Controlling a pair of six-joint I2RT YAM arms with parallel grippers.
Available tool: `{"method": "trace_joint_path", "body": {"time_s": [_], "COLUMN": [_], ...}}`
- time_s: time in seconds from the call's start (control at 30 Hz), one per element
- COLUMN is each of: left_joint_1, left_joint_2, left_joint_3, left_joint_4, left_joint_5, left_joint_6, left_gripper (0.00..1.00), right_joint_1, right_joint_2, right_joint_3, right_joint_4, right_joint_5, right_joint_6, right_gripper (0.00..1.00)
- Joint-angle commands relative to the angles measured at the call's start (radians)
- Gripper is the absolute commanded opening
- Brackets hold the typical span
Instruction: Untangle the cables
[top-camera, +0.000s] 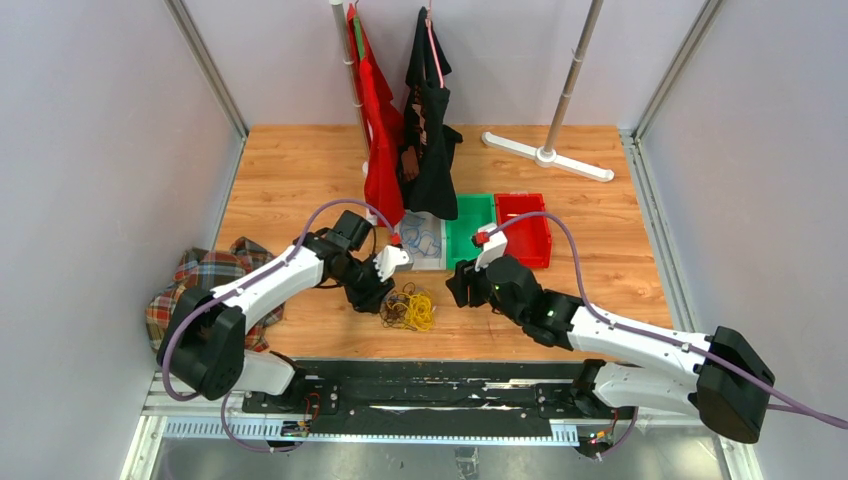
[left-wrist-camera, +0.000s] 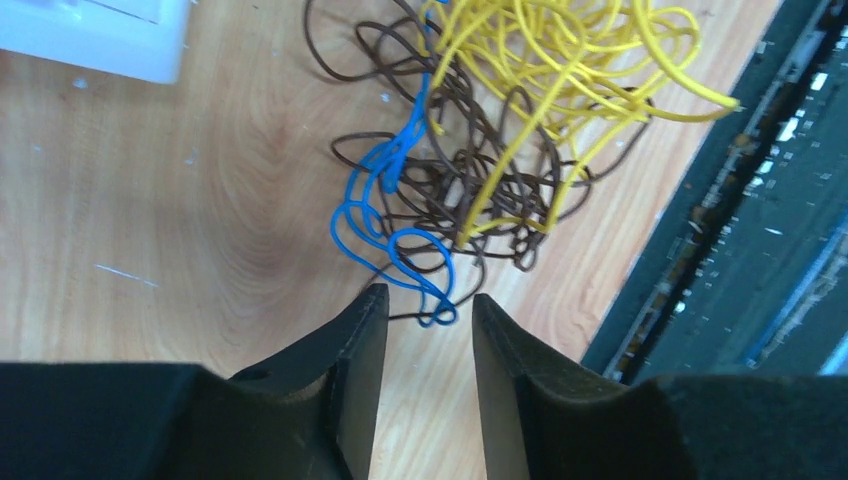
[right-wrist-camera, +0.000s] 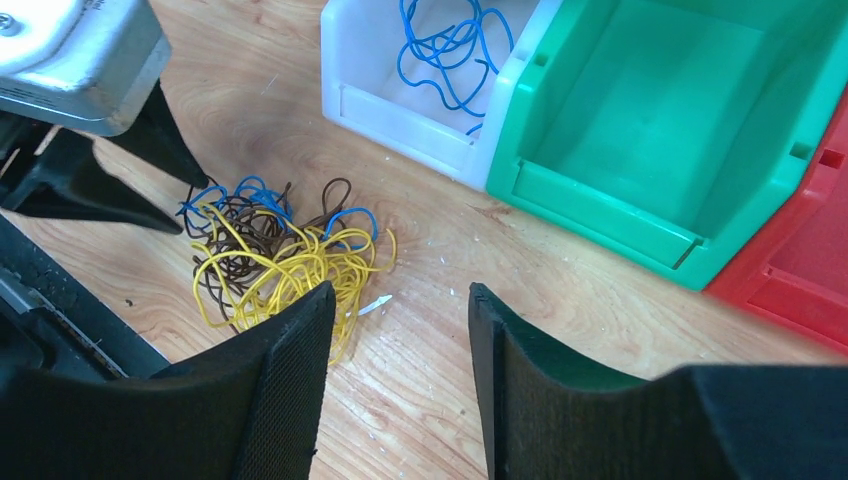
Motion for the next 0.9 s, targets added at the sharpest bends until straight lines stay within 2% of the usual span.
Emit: {"method": "trace_joint_path", "body": {"time_s": [0.0,0.37,0.5,0.6,0.77,0.87], "left_joint_1": [-0.001,-0.001,-0.001,-0.001,-0.001,-0.001], "left_joint_2": [0.005,-0.037,-0.072,-0.127,-0.192,-0.196], "left_joint_3": [-0.014,0.001,0.079,0.16,0.3,0.362], "left_joint_4": [0.14,0.154,0.059,-0.028,-0.16,-0.213], "left_joint_5": [-0.06,-0.1,-0.065,-0.017,0.025,0.04], "left_joint_6": [-0.014,-0.03,-0.039,-0.05,-0.076,-0.091], "left_gripper": [0.37,0.02,0.01,0.01,0.01,0.01], "right_joint_1": [0.016,0.017,0.018,0.025,0.042,0.054], "right_joint_2": [0.003,0.01,0.004,0.001,0.014,0.026], "right_joint_3": [0.038,0.037,0.05,0.068,0.104,0.141], "right_joint_4": [0.009,0.029,0.031,0.029,0.05,0.068], "right_joint_5": [0.002,-0.023,-0.032,-0.03,-0.031,-0.056], "right_joint_6": [-0.013,-0.008,-0.018,-0.028,-0.054,-0.066], "right_gripper": [0.5,0.3,0.29,0.33,0.51,0.57]}}
